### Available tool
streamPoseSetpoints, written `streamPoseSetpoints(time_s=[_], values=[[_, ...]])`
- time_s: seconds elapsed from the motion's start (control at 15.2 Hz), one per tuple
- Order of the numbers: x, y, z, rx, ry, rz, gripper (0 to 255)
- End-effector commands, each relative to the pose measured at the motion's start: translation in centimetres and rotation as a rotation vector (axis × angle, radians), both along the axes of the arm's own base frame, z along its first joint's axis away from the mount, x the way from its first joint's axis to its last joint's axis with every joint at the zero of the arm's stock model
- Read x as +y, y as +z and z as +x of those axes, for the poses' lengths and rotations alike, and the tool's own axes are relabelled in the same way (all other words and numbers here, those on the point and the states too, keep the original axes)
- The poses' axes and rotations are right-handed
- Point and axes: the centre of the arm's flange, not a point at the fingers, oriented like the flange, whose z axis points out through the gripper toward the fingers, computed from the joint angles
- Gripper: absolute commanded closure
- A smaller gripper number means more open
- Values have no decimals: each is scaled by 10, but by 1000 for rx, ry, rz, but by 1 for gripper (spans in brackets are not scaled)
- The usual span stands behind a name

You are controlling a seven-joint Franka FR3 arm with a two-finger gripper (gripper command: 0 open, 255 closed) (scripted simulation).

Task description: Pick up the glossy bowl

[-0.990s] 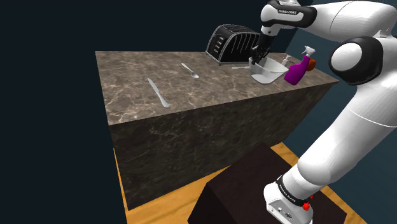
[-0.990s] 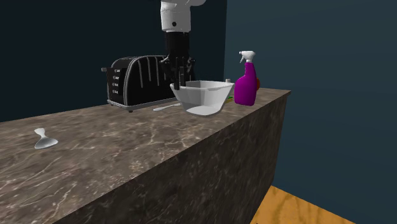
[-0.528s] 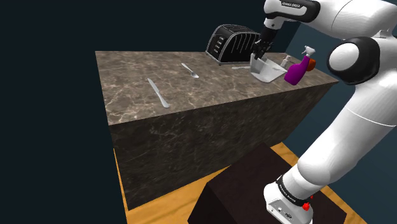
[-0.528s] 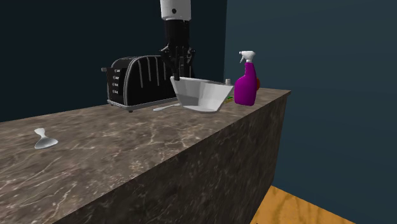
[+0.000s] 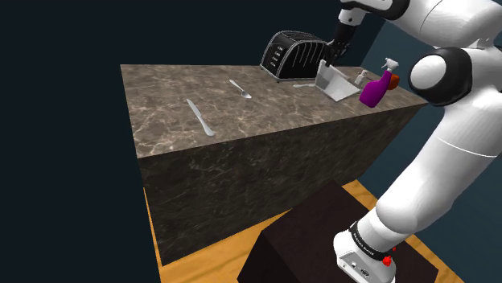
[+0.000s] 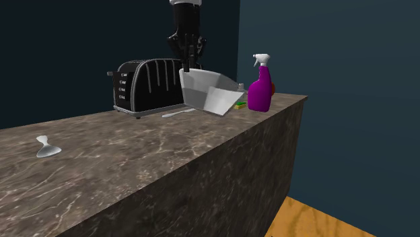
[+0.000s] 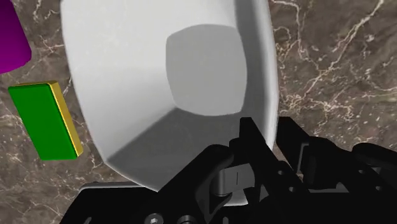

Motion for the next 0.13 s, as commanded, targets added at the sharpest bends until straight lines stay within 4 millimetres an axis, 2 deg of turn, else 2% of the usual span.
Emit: streamPoseSetpoints(time_s=[0.0,0.07], values=[[0,7,0,-1,0,-1,255],[0,7,0,-1,0,-1,255]])
